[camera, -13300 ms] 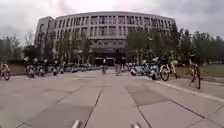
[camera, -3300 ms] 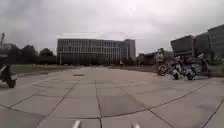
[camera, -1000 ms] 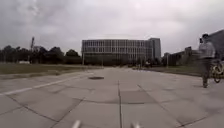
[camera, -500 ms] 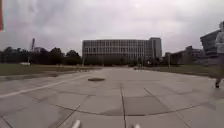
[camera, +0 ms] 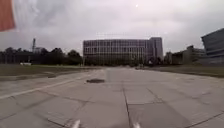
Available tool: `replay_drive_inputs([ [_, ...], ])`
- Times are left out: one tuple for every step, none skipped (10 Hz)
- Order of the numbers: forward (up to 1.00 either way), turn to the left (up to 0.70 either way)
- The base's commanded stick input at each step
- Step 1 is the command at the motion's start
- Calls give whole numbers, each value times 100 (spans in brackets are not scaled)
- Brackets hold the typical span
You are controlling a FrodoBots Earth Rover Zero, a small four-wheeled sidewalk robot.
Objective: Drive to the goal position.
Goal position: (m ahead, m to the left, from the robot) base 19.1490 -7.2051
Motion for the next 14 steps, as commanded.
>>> replay_drive_inputs([
  [85,0],
  [85,-32],
  [85,-33],
  [85,-34],
  [85,0],
  [85,0],
  [85,0],
  [85,0],
  [85,0],
  [85,0],
  [85,0],
  [85,0],
  [85,0],
  [85,0],
])
